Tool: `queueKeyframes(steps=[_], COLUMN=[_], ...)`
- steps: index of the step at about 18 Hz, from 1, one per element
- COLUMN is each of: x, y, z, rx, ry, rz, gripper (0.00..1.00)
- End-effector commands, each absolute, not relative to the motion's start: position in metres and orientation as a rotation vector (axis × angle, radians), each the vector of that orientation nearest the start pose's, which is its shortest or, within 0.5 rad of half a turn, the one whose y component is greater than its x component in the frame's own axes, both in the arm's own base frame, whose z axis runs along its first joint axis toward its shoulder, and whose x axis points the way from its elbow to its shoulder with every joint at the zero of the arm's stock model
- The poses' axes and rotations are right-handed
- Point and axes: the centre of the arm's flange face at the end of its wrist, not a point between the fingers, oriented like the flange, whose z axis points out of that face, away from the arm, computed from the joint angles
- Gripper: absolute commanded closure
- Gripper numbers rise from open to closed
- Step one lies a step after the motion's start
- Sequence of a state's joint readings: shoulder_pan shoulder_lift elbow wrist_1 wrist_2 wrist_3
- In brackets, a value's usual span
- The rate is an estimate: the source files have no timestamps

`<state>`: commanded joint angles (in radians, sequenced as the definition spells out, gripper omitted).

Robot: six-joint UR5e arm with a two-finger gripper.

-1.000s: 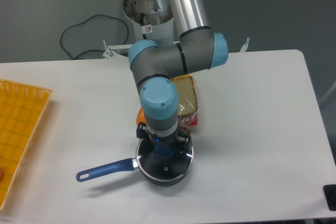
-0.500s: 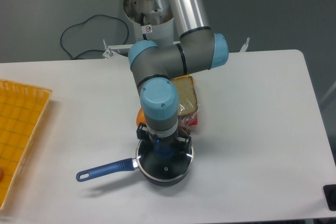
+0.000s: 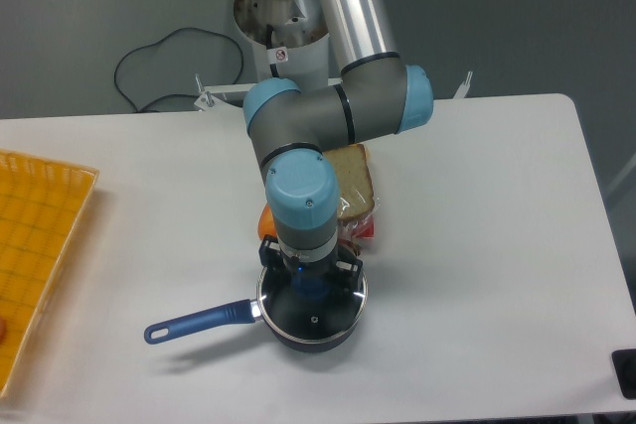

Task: Open the lid
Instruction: 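Hold the lid knob firmly with the closed gripper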

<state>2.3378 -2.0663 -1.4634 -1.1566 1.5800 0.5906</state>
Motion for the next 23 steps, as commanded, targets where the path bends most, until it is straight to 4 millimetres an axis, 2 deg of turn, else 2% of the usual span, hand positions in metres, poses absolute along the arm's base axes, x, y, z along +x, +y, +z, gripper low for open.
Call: queueKeyframes(steps=[14, 23], x=[-0.3677, -0.3673], y=[0.5722, 0.5706], z=[0.2920, 0.2990], rx=[-3.115, -3.106], ry=[-0.264, -0.263], rz=[0.038, 0.046], gripper=[0.34, 0.36])
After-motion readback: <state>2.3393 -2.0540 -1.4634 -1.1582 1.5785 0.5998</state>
